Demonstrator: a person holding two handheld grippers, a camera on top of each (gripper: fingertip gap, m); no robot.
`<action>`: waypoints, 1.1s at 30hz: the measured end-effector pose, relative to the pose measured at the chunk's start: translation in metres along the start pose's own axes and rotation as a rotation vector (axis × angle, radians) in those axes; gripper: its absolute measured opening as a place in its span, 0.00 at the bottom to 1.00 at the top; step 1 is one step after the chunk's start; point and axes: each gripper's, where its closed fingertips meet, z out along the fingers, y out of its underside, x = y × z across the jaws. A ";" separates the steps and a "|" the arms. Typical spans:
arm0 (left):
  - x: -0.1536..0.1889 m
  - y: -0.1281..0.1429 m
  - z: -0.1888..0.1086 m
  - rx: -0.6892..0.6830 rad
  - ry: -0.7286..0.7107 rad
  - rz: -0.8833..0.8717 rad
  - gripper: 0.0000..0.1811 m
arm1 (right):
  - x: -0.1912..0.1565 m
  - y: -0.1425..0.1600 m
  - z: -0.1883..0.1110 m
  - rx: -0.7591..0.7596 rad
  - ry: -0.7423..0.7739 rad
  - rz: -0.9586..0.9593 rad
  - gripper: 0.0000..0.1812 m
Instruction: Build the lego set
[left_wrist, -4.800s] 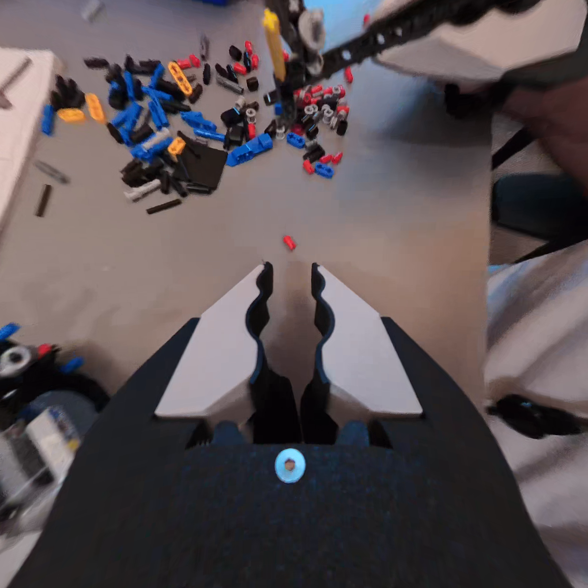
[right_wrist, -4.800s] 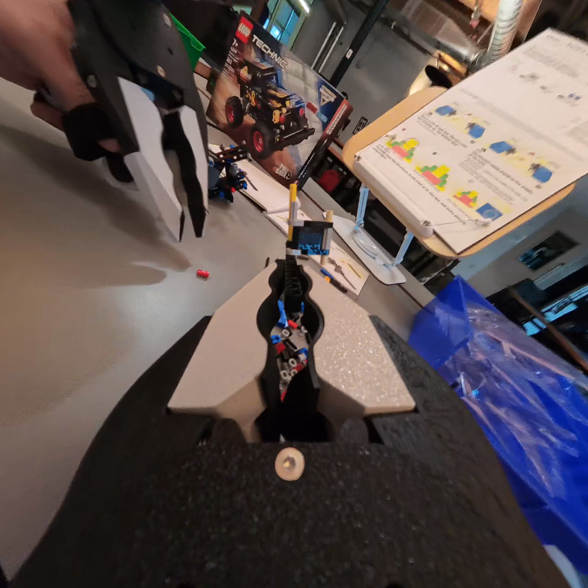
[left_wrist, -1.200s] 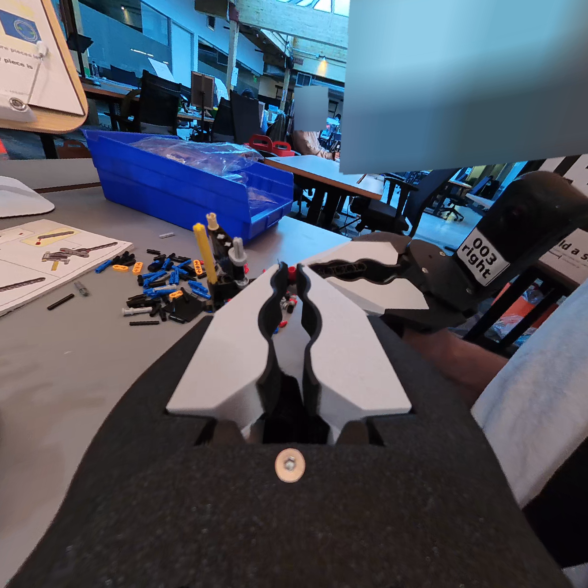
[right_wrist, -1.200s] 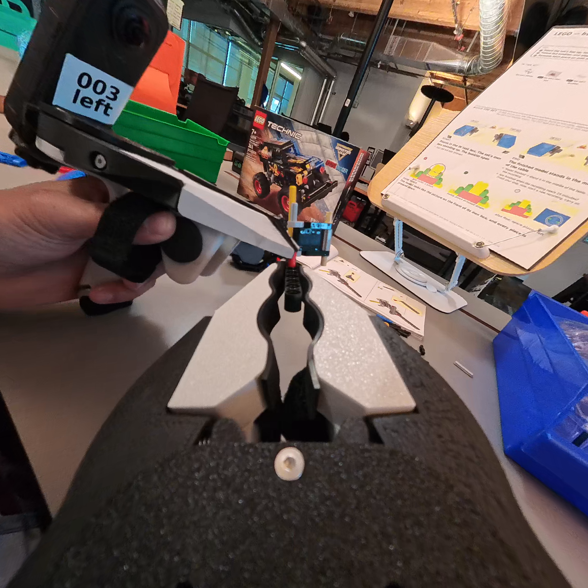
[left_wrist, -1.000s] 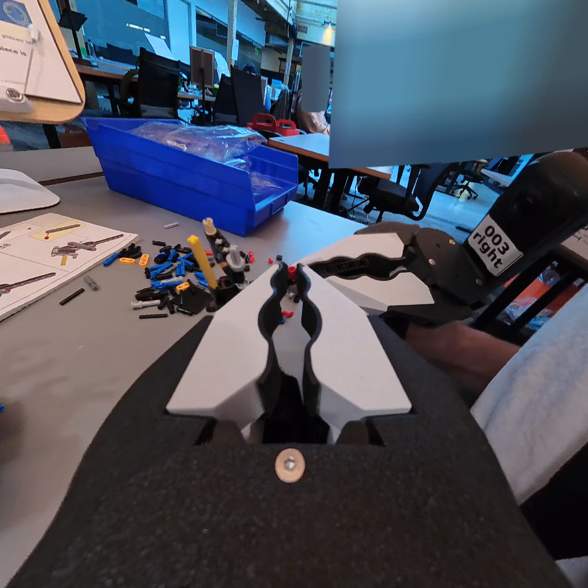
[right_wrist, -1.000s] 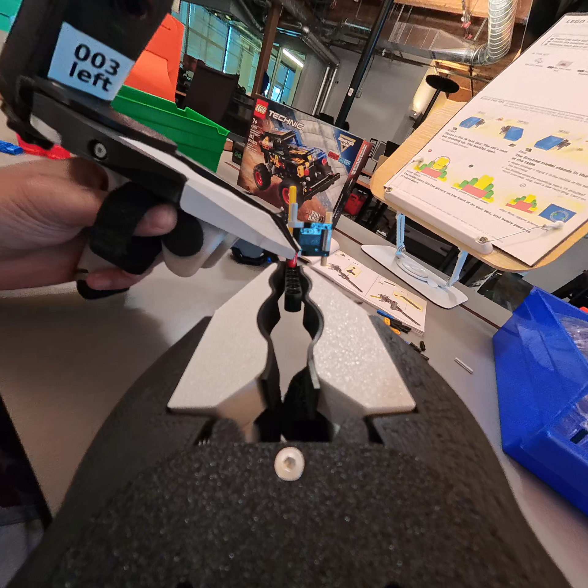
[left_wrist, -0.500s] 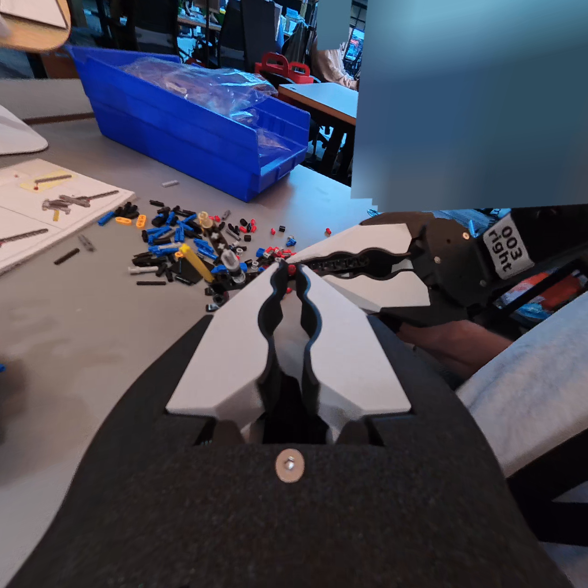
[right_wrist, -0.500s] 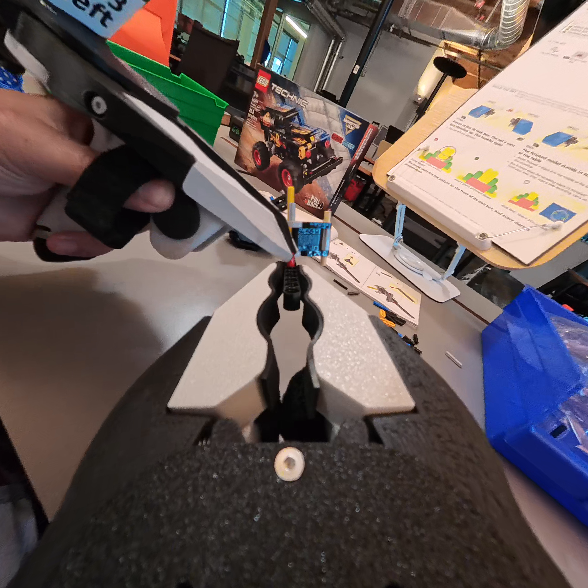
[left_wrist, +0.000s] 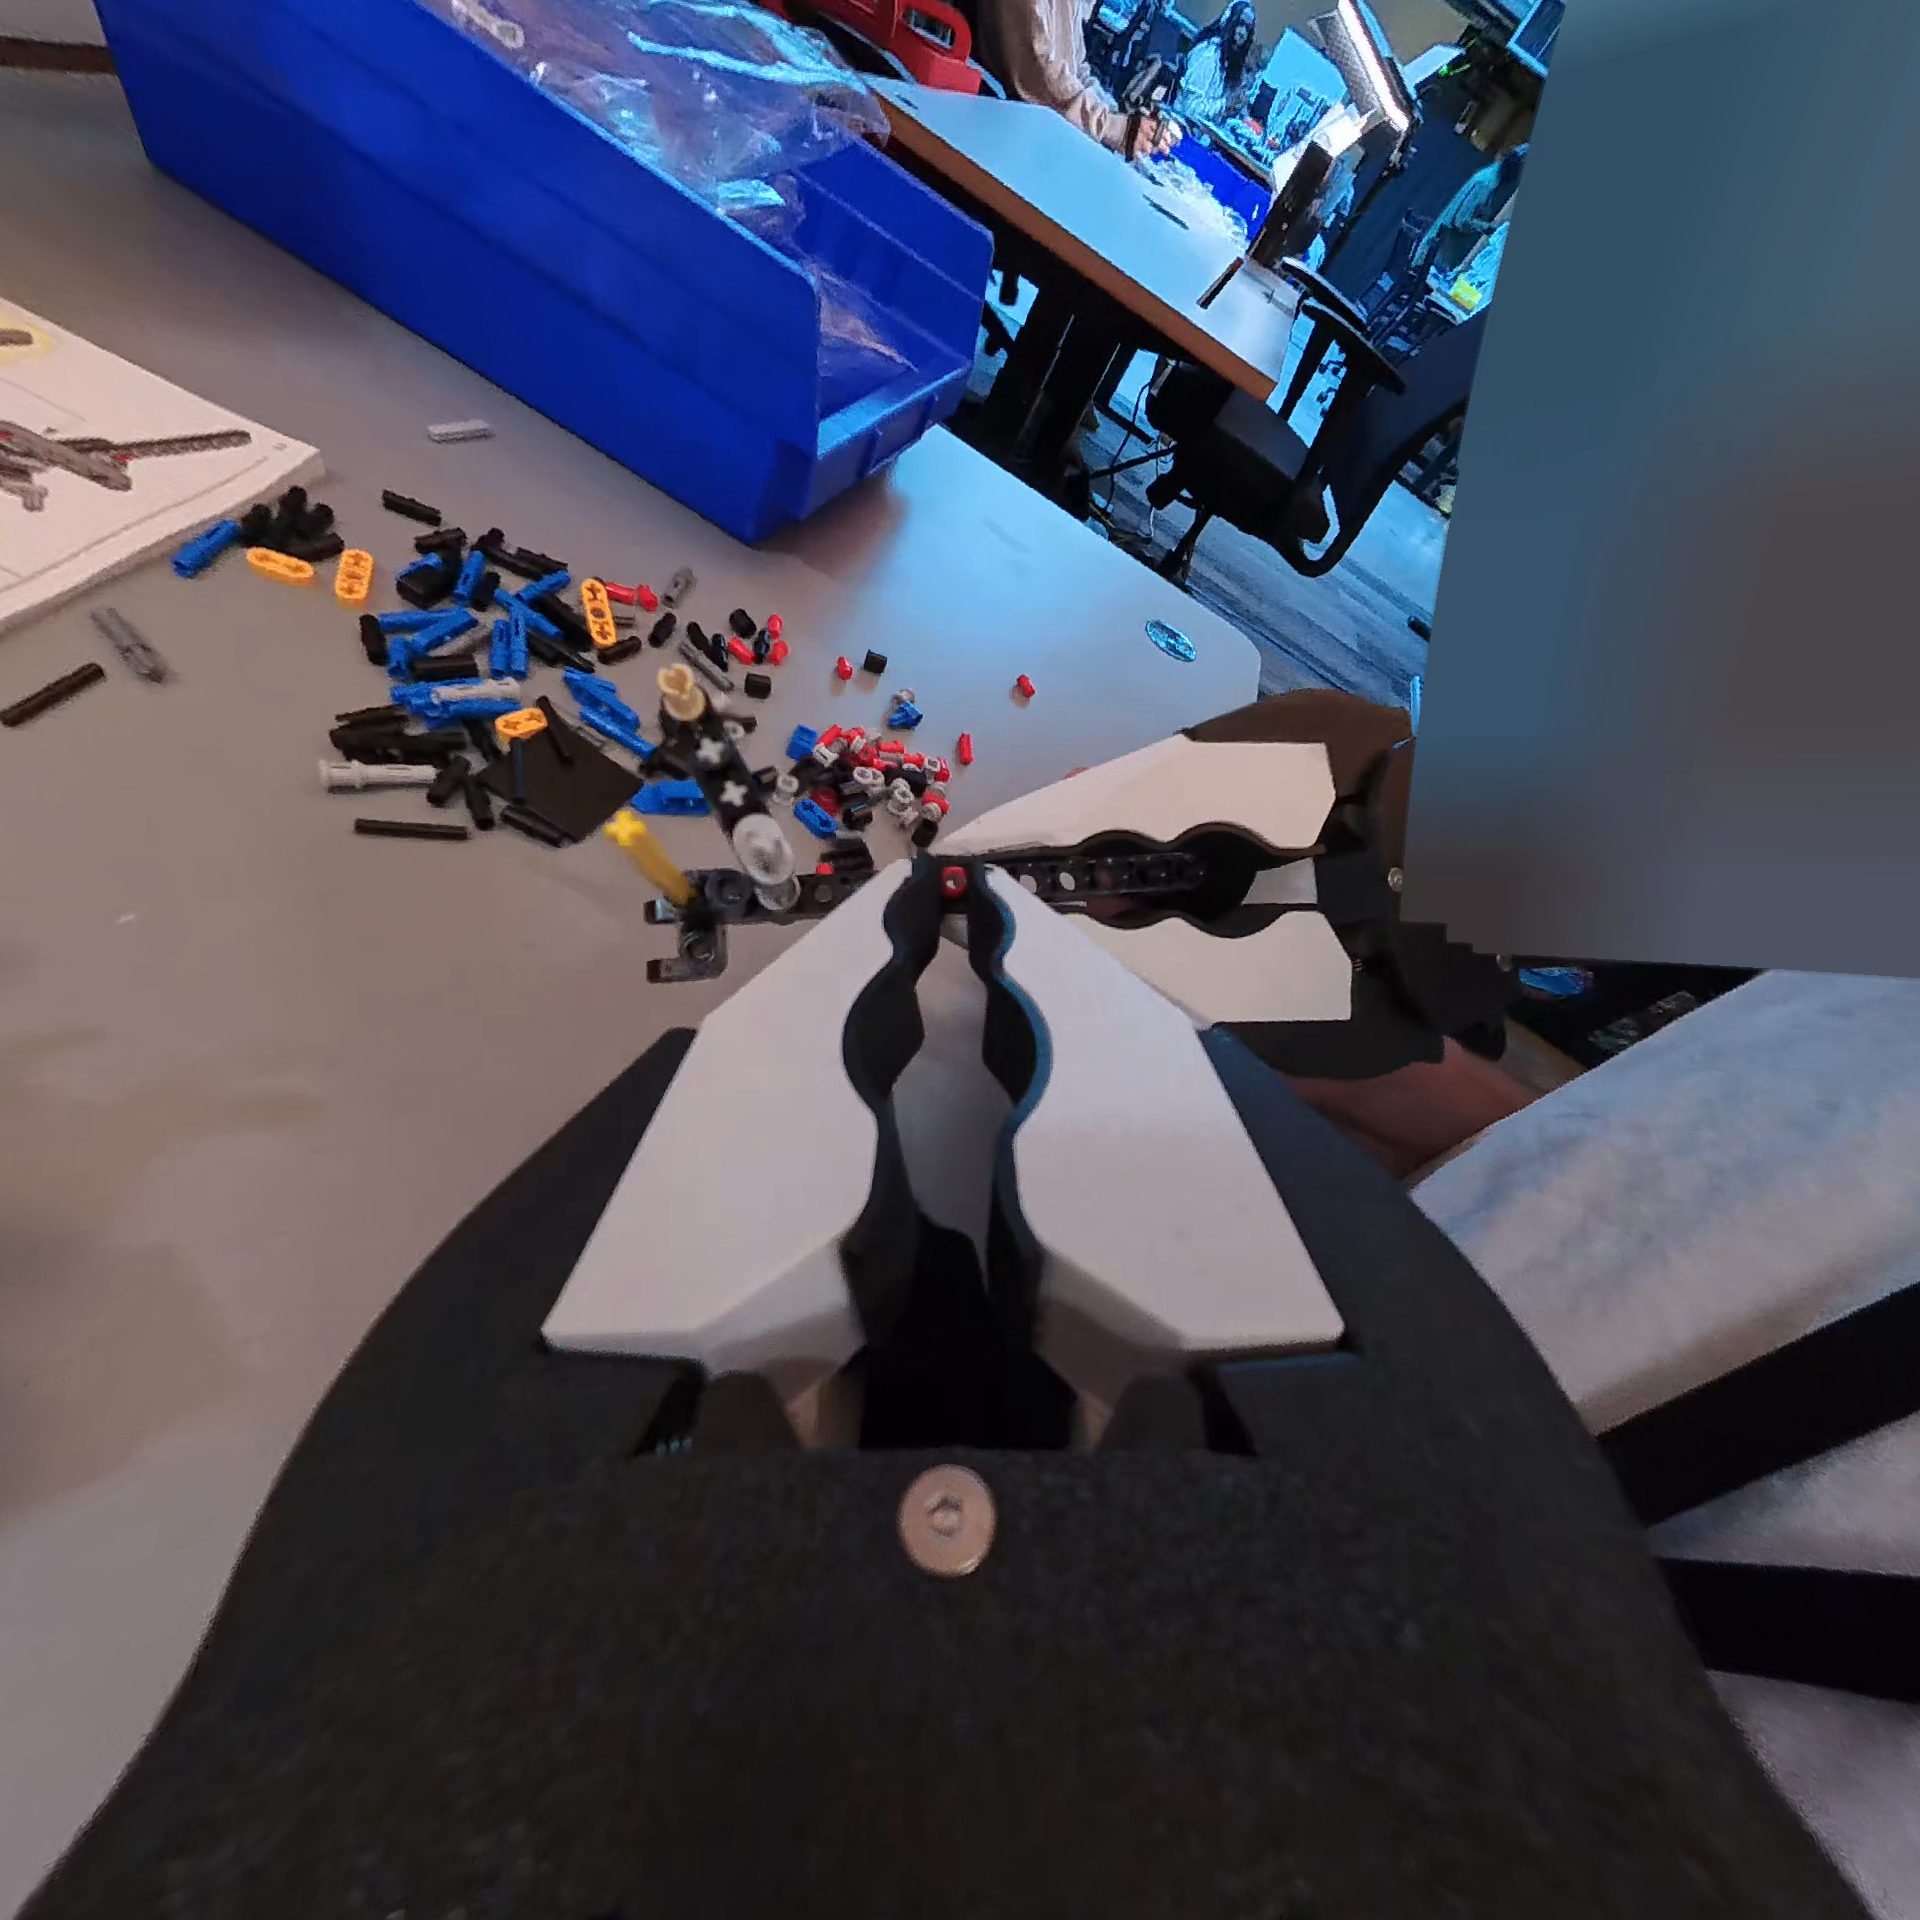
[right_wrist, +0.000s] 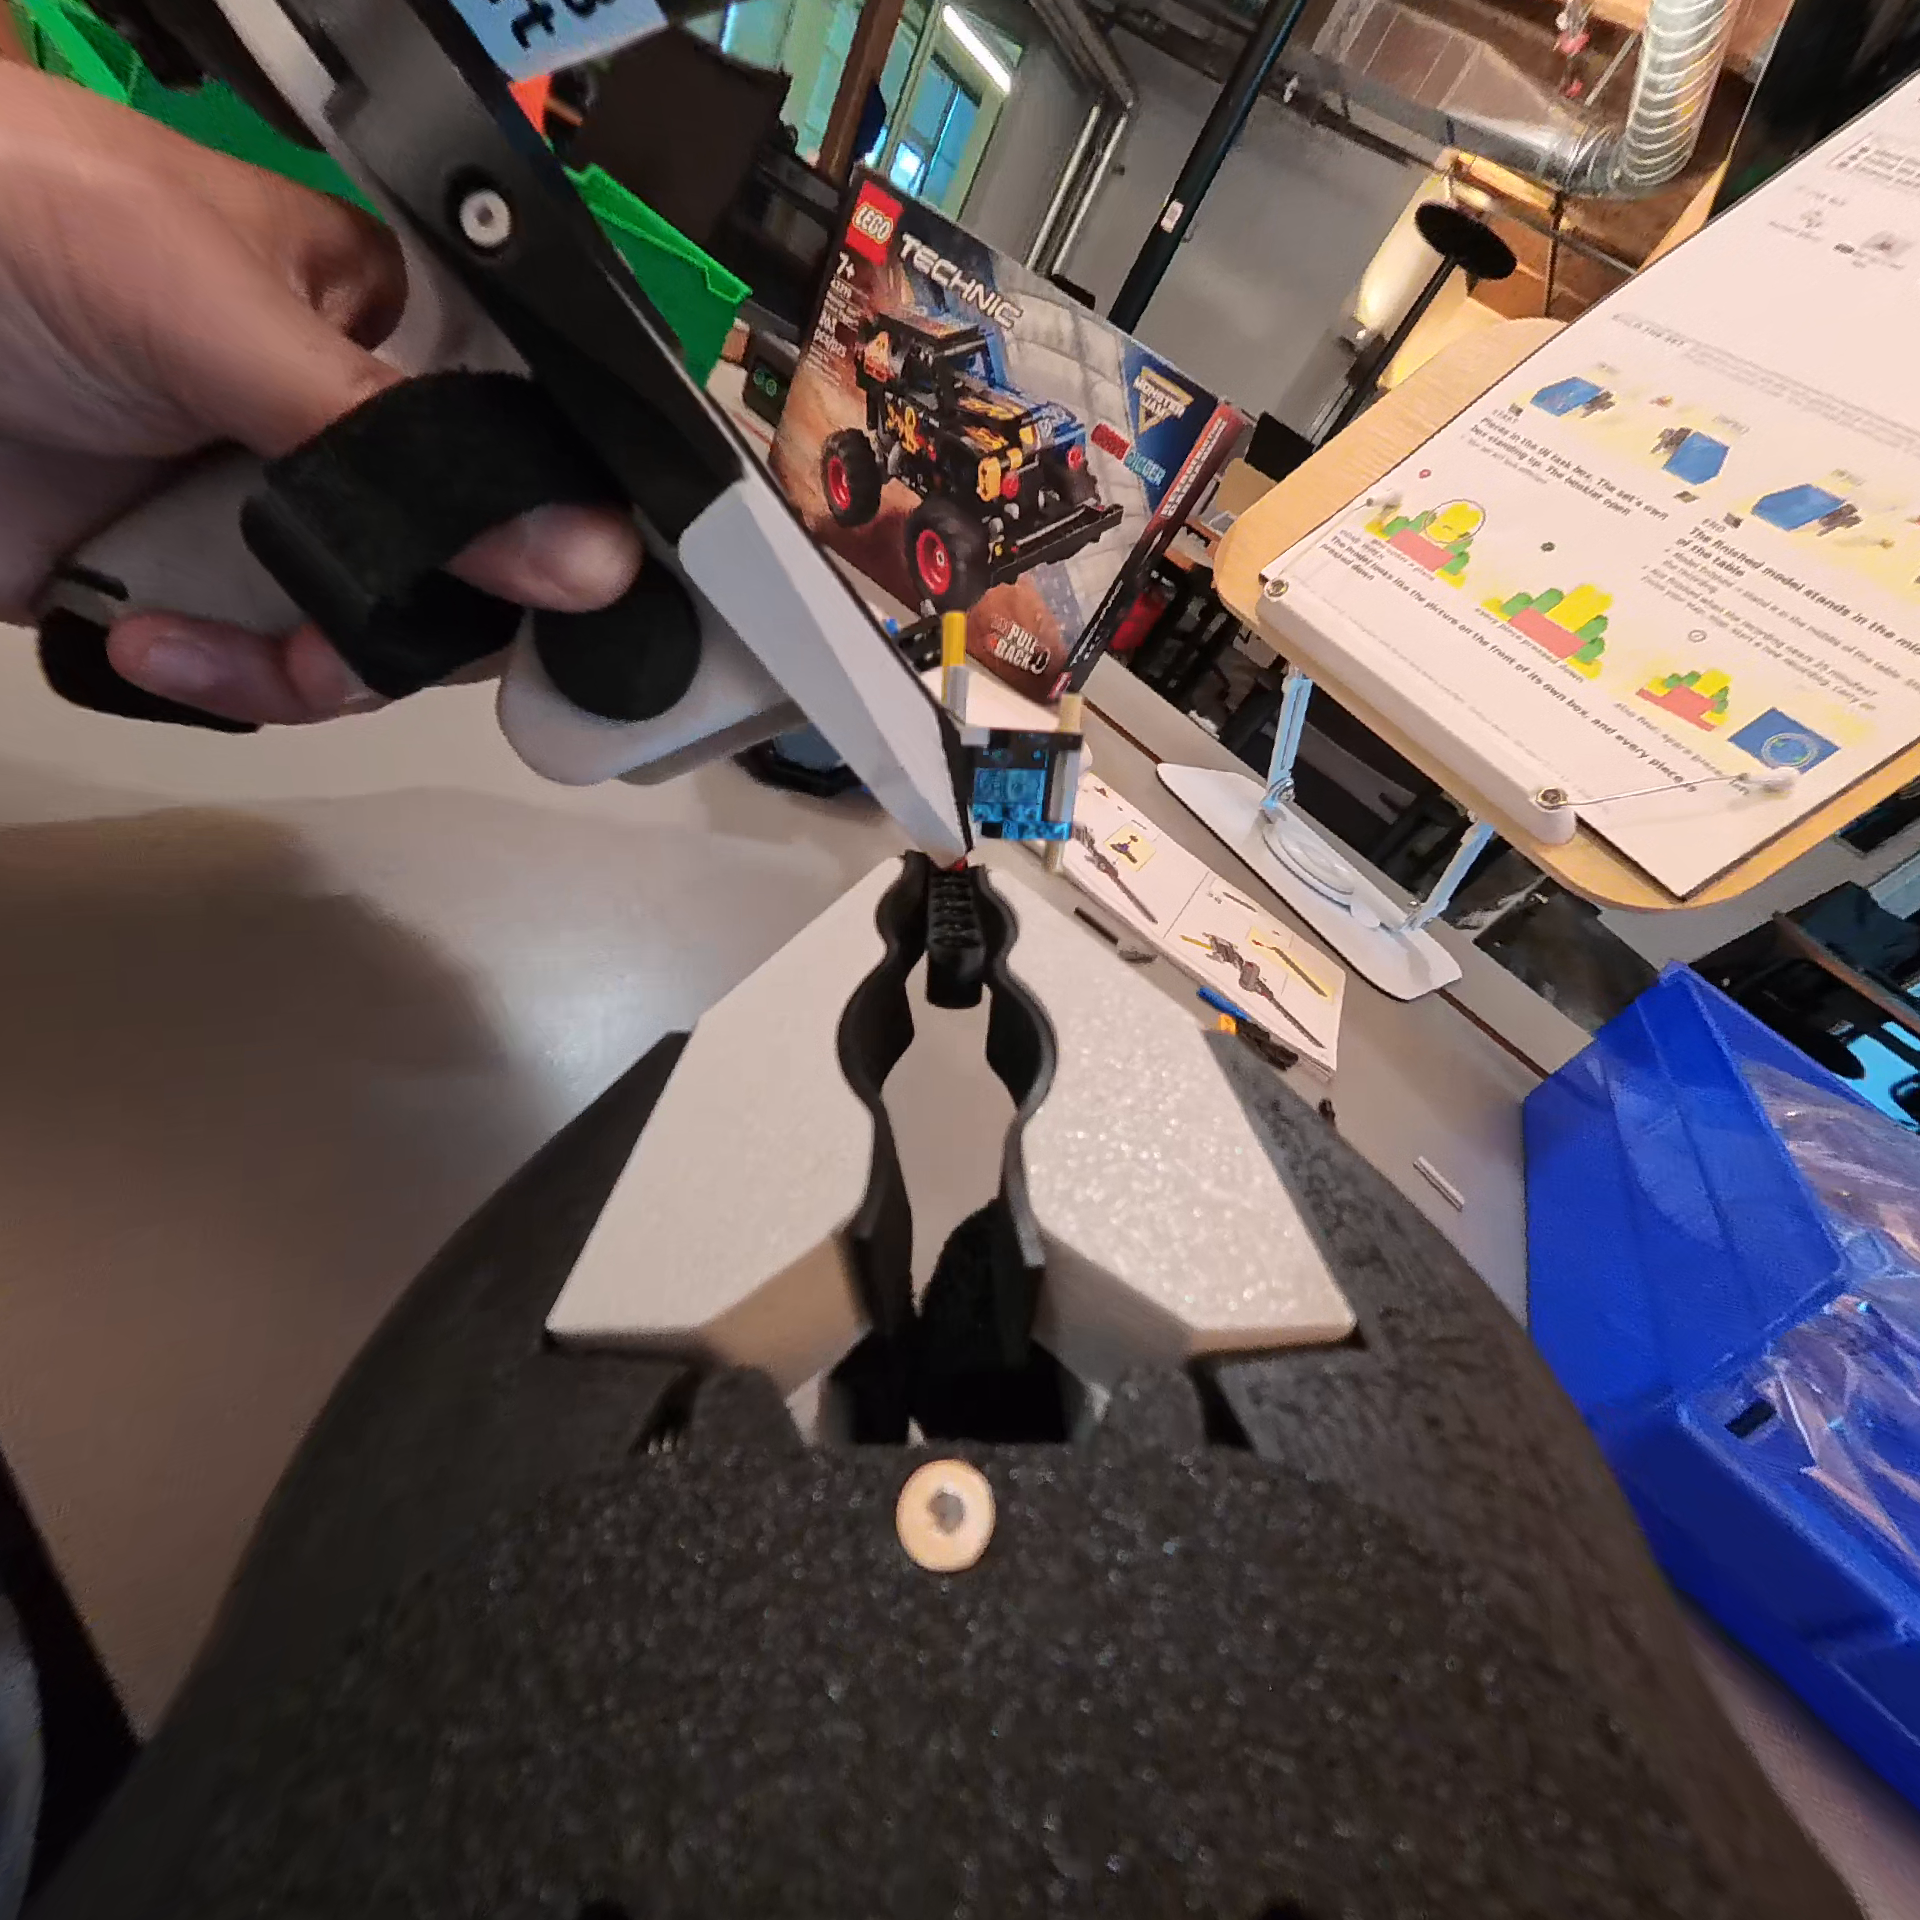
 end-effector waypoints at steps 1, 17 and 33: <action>0.002 -0.002 -0.001 0.011 0.001 0.015 0.01 | 0.001 -0.002 -0.001 0.021 -0.001 0.008 0.04; 0.000 0.001 -0.003 -0.025 -0.075 0.152 0.00 | -0.003 0.001 0.002 -0.005 -0.013 -0.011 0.04; -0.002 -0.011 -0.032 0.065 -0.049 0.140 0.00 | -0.011 -0.003 0.005 0.017 -0.049 -0.079 0.04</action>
